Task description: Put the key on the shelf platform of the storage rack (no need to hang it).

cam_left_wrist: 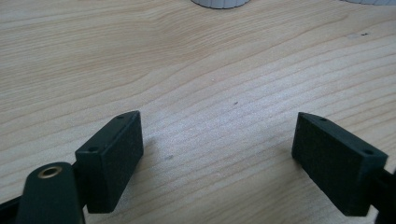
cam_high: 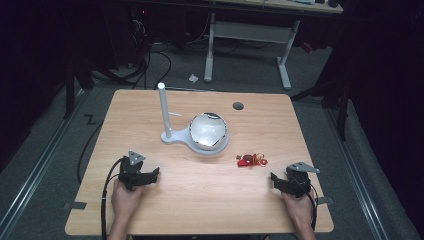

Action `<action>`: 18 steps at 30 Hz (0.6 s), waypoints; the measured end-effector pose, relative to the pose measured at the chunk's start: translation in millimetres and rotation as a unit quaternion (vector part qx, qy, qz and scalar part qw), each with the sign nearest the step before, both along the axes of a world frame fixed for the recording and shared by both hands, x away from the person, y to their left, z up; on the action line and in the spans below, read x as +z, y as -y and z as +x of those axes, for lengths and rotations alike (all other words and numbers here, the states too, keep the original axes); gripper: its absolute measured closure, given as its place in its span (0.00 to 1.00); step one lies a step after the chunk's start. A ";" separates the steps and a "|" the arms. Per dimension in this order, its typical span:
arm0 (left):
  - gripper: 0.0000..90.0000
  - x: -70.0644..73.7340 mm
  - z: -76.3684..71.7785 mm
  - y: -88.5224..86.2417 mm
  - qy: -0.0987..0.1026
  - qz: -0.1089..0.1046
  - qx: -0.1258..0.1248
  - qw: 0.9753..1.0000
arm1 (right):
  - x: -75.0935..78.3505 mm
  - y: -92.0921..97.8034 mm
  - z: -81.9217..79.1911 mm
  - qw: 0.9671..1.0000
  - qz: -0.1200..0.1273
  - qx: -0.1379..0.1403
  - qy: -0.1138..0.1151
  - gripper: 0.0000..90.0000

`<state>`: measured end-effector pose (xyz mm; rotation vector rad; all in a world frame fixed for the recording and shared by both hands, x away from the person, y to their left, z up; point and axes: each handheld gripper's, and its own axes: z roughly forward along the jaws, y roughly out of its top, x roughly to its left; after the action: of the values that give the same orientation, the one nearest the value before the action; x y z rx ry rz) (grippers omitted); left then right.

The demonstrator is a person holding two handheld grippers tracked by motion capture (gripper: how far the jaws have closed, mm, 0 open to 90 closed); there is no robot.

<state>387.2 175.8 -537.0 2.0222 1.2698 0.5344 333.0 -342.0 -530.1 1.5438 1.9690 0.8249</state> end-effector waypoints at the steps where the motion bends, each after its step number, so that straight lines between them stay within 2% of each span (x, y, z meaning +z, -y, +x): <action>1: 0.19 0.0 0.0 0.0 0.000 0.000 0.000 1.000 | 0.1 -0.3 0.0 1.000 0.000 0.000 -0.001 0.34; 4: 0.19 0.0 0.0 0.0 0.000 0.000 0.000 1.000 | 0.1 -0.4 -0.1 1.000 0.000 0.001 -0.001 0.35; 9: 0.19 0.0 0.0 0.0 0.000 0.000 0.000 1.000 | 0.4 -3.0 -1.2 1.000 -0.001 0.005 0.005 0.45; 18: 0.19 0.0 0.0 0.1 0.000 0.000 0.000 1.000 | 0.8 -5.0 -0.5 1.000 0.001 0.006 0.005 0.47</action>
<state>387.1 175.8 -537.0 2.0224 1.2699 0.5355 332.5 -337.0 -529.3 1.5275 1.9728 0.8368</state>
